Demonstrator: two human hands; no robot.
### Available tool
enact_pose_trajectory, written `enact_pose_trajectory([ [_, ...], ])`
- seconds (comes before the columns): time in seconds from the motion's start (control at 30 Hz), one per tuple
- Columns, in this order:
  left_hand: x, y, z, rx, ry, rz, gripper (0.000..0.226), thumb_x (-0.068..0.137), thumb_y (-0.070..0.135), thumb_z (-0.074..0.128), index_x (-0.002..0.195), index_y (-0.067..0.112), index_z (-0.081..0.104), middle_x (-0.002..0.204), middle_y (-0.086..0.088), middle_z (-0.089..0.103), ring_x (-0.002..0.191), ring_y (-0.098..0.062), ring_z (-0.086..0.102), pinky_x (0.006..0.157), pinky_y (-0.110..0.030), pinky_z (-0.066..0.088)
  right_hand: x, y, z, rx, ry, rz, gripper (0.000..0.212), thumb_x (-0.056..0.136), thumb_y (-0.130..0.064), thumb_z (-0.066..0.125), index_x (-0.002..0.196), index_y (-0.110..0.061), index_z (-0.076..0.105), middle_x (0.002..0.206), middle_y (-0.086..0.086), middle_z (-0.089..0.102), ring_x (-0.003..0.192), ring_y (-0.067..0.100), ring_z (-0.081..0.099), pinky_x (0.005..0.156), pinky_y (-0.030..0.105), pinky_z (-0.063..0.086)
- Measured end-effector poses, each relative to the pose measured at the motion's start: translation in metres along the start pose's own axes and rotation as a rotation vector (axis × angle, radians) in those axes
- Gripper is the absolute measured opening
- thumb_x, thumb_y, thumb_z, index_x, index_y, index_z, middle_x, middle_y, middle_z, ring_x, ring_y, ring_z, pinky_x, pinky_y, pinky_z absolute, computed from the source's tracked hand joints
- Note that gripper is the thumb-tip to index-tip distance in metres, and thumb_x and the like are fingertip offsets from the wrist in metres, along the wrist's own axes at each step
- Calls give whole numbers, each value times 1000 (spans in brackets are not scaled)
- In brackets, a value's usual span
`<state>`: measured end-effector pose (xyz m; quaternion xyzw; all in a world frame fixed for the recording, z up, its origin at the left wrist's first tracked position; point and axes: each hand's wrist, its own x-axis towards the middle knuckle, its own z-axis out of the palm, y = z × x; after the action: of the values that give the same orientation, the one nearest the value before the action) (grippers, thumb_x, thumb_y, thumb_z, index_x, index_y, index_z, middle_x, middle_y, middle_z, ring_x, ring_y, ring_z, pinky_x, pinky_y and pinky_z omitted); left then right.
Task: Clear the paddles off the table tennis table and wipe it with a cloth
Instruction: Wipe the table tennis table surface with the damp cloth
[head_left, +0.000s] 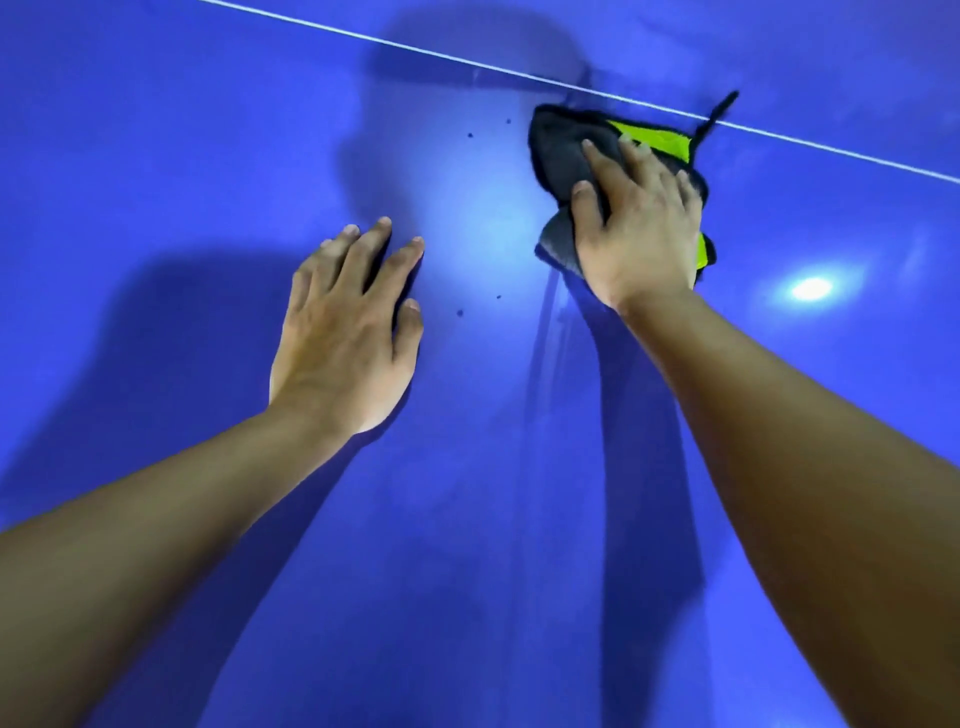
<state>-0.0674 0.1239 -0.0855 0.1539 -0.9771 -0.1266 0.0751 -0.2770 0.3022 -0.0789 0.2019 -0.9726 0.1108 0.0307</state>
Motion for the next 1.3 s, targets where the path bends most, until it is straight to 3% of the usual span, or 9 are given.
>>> enact_pose_trajectory([
  [0.13, 0, -3, 2, 26, 23, 19, 47, 103, 26, 36, 149, 16, 41, 158, -13, 36, 146, -36, 30, 120, -48, 24, -71, -20, -2, 15, -13, -84, 51, 105, -46, 32, 153, -35, 43, 164, 1, 35, 153, 18, 25, 126, 47, 12],
  [0.27, -4, 0, -1, 79, -50, 24, 50, 106, 25, 33, 155, 13, 31, 161, -15, 26, 148, -38, 24, 122, -47, 18, -136, -34, -10, 10, -62, -69, 53, 105, -46, 28, 156, -35, 38, 166, 0, 30, 155, 15, 20, 126, 48, 10],
  [0.37, -29, 5, -8, 53, -39, 1, 50, 105, 23, 34, 154, 11, 31, 159, -17, 29, 145, -37, 30, 119, -47, 23, -189, -46, -14, 14, -82, -90, 54, 104, -47, 28, 156, -35, 38, 166, 0, 30, 155, 15, 21, 126, 48, 10],
  [0.5, -137, 16, -17, -41, 0, 42, 48, 102, 14, 40, 148, 4, 41, 151, -22, 41, 136, -40, 43, 112, -51, 35, -265, -58, -21, -26, -133, -108, 58, 103, -49, 21, 158, -36, 33, 167, 0, 27, 156, 17, 18, 126, 49, 8],
  [0.63, -246, 34, -21, -59, -21, -22, 50, 100, 11, 46, 150, 8, 40, 155, -16, 38, 144, -36, 35, 116, -53, 32, -350, -73, -27, 18, -142, -148, 58, 103, -50, 26, 157, -34, 36, 167, 3, 29, 155, 19, 21, 126, 51, 8],
  [0.9, -419, 71, -43, -168, -85, -66, 58, 98, 29, 31, 155, 18, 33, 162, -6, 27, 141, -31, 40, 110, -47, 40, -525, -71, -48, 159, -98, -268, 51, 101, -47, 46, 148, -31, 52, 160, 2, 43, 150, 18, 34, 121, 51, 25],
  [1.1, -456, 109, -40, -111, -101, -10, 59, 95, 29, 32, 150, 13, 42, 160, -8, 35, 143, -33, 39, 108, -49, 39, -558, -34, -61, 193, -42, -306, 41, 102, -42, 48, 140, -31, 60, 154, -4, 50, 144, 13, 43, 118, 45, 34],
  [1.3, -426, 155, -40, -43, -110, 184, 55, 99, 31, 33, 148, 10, 46, 158, -5, 40, 149, -28, 32, 116, -45, 30, -537, 22, -75, 152, 14, -90, 45, 102, -42, 48, 145, -32, 57, 156, -5, 48, 145, 11, 42, 121, 42, 27],
])
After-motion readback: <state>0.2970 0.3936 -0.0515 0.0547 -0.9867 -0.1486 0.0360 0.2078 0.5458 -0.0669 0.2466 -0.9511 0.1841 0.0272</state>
